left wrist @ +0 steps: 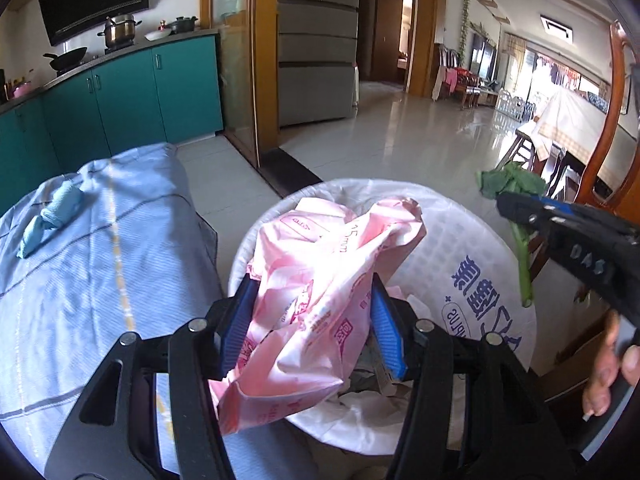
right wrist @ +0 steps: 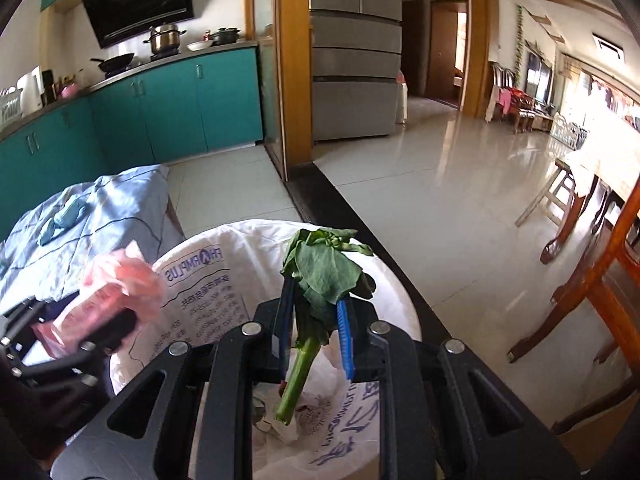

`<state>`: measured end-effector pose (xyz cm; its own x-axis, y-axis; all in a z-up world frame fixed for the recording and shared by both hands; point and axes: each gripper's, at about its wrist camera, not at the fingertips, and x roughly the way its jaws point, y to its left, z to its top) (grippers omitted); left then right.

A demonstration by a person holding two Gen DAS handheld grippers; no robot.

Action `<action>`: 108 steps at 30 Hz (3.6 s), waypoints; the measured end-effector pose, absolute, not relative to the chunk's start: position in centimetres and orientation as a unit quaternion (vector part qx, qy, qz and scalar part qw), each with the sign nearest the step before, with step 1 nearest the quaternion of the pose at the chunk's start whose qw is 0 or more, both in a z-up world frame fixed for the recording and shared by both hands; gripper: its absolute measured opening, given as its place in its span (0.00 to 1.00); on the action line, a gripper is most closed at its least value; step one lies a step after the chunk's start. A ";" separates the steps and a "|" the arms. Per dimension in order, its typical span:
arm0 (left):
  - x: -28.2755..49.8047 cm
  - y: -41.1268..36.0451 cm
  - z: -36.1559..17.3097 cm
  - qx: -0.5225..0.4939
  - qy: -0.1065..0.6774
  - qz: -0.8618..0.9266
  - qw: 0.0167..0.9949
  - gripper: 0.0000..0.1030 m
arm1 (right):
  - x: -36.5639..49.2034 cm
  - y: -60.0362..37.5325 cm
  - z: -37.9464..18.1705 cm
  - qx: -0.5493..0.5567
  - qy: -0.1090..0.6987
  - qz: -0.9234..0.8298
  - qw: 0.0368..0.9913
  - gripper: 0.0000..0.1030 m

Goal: Collect trash
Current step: 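Carry the pink pack and green vegetable over the white bin with both tools, then open both tools to drop the pack and vegetable into the bin, then move the left tool to the clear snack bag while the right tool grasps the light-blue cloth, then grasp and lift the clear snack bag with the left tool while the right tool holds the cloth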

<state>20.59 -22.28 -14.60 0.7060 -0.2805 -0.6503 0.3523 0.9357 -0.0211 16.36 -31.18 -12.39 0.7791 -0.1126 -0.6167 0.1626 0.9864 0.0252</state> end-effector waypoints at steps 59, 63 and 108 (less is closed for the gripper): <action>27.9 25.1 -10.7 -0.146 0.374 0.299 0.866 0.86 | 34.9 1.5 -10.9 0.061 0.396 0.219 0.890 0.81; 28.7 25.4 -11.5 -0.148 0.390 0.278 0.865 0.88 | 40.5 7.2 -13.7 0.061 0.453 0.182 0.870 0.81; 21.0 14.7 -11.2 -0.022 0.428 0.016 0.903 0.85 | 27.3 -1.1 -14.4 -0.029 0.415 0.211 0.885 0.69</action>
